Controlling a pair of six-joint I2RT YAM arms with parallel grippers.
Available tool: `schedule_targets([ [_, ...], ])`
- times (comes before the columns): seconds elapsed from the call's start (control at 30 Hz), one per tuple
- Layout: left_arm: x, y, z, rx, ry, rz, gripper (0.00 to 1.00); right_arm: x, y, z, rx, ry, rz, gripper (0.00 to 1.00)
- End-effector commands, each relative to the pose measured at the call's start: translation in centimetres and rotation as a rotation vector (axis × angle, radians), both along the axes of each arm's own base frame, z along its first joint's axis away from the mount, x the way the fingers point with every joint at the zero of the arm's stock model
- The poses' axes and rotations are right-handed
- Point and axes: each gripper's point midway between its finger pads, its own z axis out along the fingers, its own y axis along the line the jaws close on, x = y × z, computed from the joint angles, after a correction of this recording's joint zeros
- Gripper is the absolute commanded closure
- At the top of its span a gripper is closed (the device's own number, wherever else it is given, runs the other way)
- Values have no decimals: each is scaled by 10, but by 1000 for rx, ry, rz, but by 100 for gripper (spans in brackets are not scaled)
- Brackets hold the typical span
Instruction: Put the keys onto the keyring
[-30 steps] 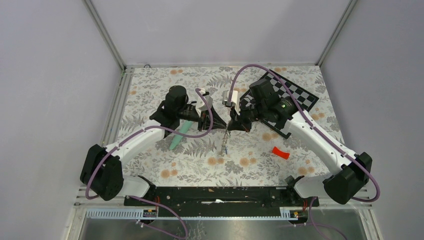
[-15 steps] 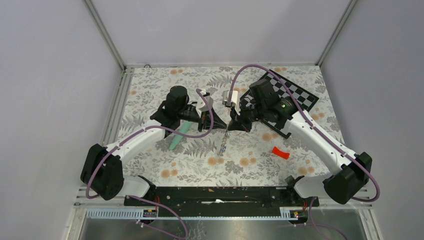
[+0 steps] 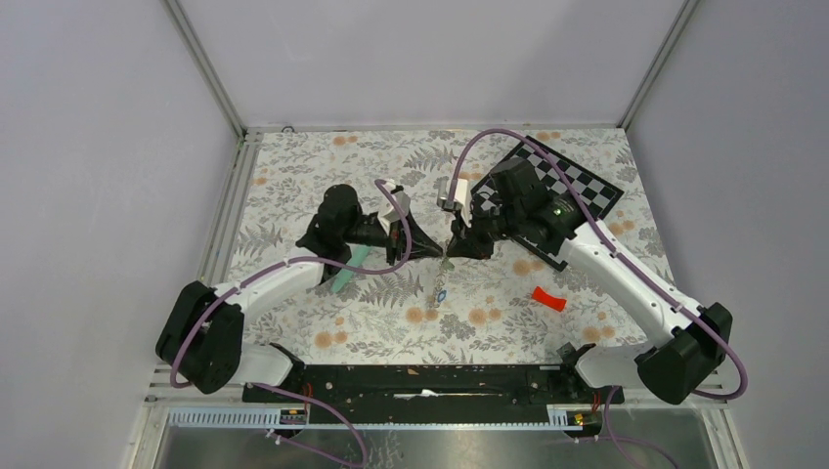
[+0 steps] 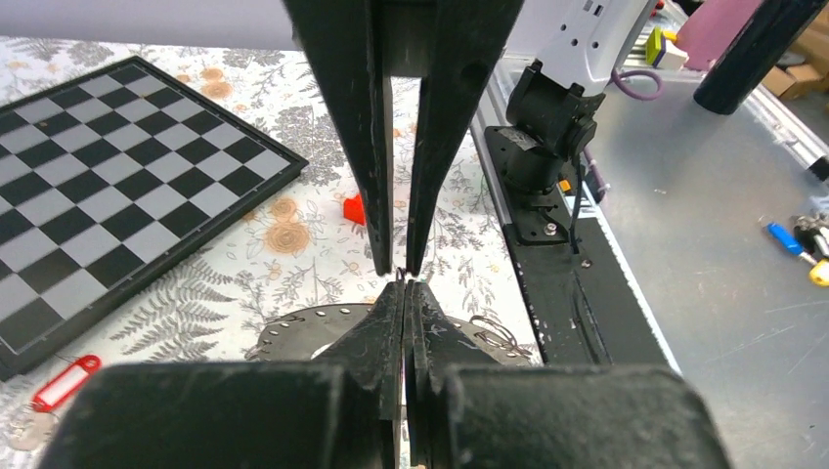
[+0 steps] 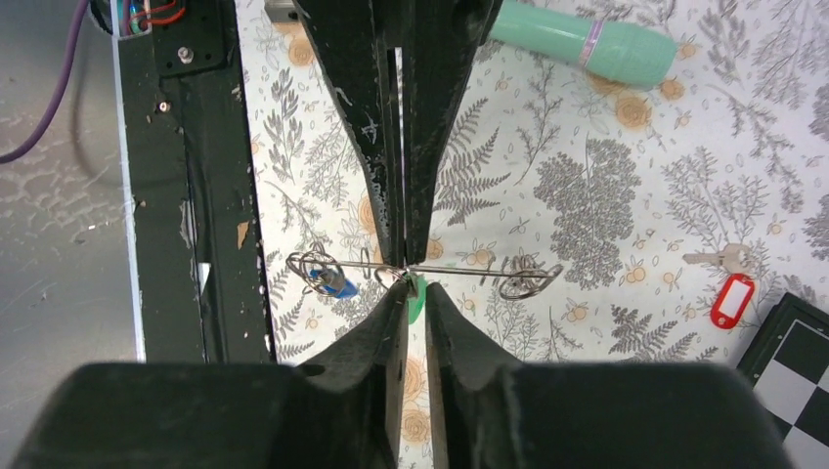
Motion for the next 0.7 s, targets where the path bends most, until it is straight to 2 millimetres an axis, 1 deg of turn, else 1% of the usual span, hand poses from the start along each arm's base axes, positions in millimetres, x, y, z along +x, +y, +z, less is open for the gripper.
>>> schedule_targets([
  [0.0,-8,2,35,-124,-11,2,100,4,5,32,91,-109,-4,78],
  [0.1,-8,3,38,-140,-4,8,100,2,2,33,98,-110,-8,70],
  [0.23,-8,4,39,-152,4,16,100,0,-2,35,109,-115,-14,64],
  [0.4,-8,5,43,-173,10,24,100,-9,-4,32,134,-85,16,62],
  [0.53,-7,7,46,-193,16,37,100,-15,-4,28,152,-57,41,62],
  [0.67,-6,8,52,-216,16,47,100,-16,-2,19,161,-30,42,63],
])
